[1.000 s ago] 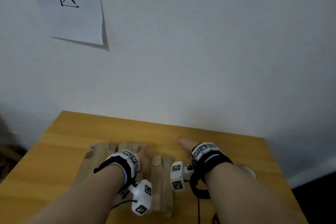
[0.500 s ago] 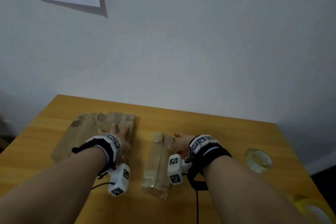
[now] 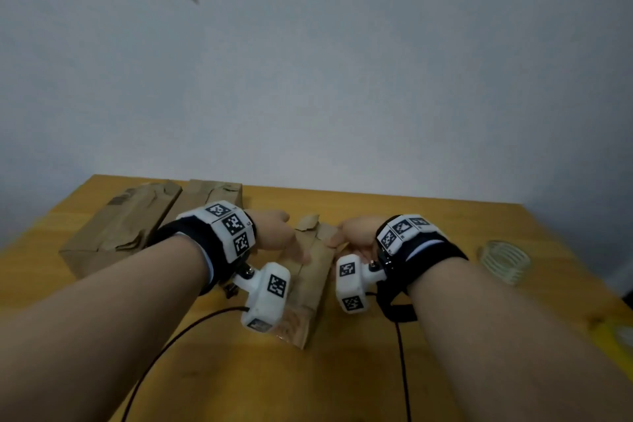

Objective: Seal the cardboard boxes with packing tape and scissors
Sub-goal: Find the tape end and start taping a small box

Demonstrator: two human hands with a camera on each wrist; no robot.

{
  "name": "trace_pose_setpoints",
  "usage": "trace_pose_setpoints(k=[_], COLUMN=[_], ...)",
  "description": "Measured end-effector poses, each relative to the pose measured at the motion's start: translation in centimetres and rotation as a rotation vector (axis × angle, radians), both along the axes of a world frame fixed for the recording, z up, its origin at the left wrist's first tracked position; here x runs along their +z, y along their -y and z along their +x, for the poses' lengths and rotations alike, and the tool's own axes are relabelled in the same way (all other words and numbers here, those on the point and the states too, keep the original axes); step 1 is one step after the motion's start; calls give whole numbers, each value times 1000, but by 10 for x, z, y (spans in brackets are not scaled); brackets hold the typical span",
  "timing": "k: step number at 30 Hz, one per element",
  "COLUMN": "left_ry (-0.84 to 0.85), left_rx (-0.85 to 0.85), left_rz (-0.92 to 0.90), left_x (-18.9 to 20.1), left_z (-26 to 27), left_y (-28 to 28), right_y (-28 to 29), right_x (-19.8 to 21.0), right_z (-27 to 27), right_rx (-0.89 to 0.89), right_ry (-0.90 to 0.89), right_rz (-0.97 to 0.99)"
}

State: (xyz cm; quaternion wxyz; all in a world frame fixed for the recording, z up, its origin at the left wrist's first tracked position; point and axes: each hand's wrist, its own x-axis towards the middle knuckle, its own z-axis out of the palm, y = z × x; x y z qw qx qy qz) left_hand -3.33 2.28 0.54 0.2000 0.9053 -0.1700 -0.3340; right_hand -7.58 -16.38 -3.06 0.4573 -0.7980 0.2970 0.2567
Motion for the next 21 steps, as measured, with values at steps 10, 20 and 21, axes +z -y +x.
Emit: trace_pose_setpoints(k=[10, 20, 21], left_ry=[406, 381, 386], left_rx=[-74, -112, -119], left_rz=[119, -32, -34], left_x=[-3, -17, -17], left_z=[-92, -103, -99], left_y=[-56, -47, -44], right_y=[-55, -53, -51], right_x=[12, 10, 8], right_z=[-105, -102, -98], right_rx=[-42, -45, -56], right_ry=[77, 95, 83], right_rz=[-262, -208, -179])
